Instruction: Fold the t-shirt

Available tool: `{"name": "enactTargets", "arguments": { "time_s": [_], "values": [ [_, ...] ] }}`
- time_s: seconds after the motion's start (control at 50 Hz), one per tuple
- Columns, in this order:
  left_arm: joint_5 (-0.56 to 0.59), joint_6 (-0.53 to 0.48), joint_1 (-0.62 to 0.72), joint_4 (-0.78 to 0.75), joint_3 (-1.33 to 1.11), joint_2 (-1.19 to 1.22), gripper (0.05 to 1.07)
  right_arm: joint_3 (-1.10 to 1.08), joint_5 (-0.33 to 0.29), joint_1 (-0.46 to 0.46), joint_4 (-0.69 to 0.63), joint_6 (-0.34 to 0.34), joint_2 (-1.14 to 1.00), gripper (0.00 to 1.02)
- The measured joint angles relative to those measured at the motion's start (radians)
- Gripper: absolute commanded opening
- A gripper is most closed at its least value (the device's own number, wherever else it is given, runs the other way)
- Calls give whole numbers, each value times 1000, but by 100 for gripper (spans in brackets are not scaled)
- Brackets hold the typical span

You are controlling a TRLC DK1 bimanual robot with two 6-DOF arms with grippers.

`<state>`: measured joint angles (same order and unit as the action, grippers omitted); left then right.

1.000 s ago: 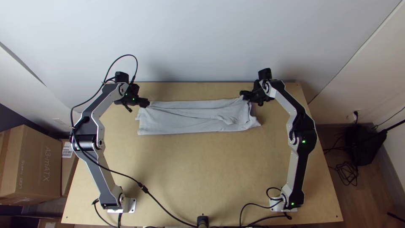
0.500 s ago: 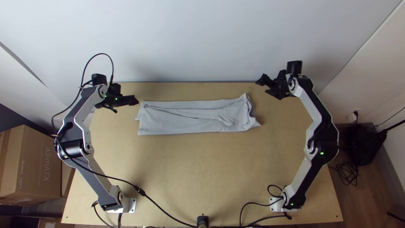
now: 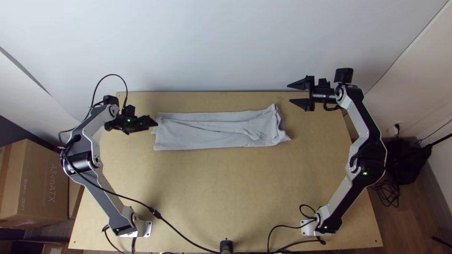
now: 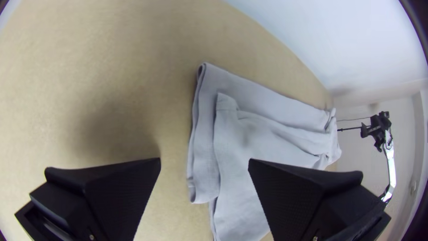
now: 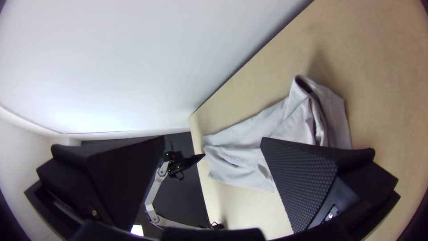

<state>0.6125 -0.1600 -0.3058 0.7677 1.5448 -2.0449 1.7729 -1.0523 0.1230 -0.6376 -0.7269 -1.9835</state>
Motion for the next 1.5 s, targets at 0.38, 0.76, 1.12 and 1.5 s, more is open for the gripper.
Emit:
{"name": "enactTargets", "arguments": {
  "time_s": [0.38,0.76,1.12,1.5],
  "values": [
    [59,0,18,9,0,-21,101,-20,-11,-1,-3,-2,56,99],
    [42,69,193,-47,-17,-23,6,-34,-11,-1,-3,-2,68,99],
    [22,95,139,-31,-102,21,8,-93,-10,-5,-3,11,112,99],
    [-221,-185,-323,114,-61,85,8,-181,37,-11,-3,76,159,99]
  ]
}}
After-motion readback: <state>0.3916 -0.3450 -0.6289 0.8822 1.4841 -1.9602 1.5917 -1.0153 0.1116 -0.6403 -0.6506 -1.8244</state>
